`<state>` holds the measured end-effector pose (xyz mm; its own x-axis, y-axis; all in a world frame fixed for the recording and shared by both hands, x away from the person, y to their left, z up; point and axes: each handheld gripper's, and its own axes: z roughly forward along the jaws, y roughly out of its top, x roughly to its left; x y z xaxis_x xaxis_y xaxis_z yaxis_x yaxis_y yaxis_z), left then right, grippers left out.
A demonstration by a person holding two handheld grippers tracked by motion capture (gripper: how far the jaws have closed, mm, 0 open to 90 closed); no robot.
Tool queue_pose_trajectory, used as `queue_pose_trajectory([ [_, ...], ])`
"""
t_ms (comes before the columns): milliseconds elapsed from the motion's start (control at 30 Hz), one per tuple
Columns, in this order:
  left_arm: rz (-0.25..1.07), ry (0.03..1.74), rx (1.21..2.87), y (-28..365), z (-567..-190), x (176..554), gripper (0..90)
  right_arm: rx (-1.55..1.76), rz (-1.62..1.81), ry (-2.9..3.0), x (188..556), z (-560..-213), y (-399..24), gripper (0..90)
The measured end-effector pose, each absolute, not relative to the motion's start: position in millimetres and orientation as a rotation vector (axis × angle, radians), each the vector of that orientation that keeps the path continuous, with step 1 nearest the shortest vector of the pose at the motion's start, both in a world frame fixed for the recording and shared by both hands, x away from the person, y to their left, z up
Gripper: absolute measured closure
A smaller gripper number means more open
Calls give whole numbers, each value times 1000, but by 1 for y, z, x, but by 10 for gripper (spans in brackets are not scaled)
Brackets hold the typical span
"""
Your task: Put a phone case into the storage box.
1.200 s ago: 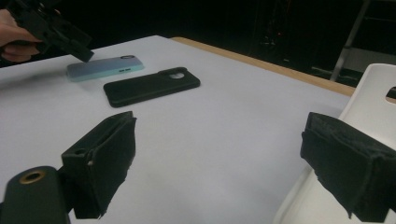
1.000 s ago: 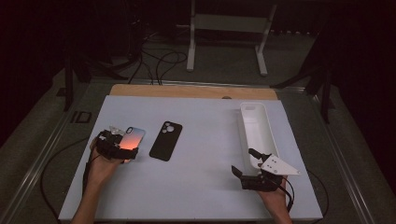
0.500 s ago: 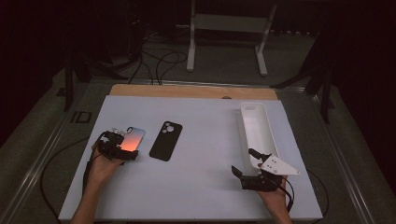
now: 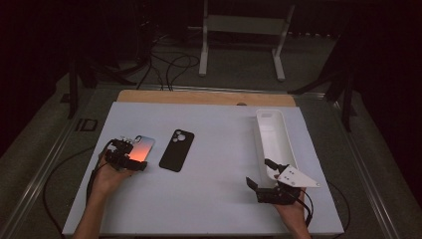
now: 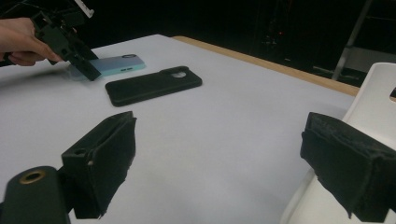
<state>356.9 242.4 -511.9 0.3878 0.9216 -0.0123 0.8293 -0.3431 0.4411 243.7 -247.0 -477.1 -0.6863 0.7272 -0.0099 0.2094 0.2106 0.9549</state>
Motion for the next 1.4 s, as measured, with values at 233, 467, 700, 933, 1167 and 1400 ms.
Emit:
queue_pose_trajectory([
  [233,352,1513,2271,241,-511,355,166,866,1490,2032,244,-477,-246,103],
  [467,404,1520,2174,242,-507,352,170,873,1495,2028,245,-477,-246,103],
  [700,474,1468,2090,241,-489,341,169,878,1502,2029,245,-476,-247,103],
  [933,564,1333,2002,236,-471,322,168,877,1516,2042,248,-472,-249,102],
  [1167,640,1221,1936,221,-456,304,168,856,1516,2103,254,-458,-245,100],
  [1400,710,1095,1906,198,-434,291,168,871,1525,2150,266,-447,-241,93],
])
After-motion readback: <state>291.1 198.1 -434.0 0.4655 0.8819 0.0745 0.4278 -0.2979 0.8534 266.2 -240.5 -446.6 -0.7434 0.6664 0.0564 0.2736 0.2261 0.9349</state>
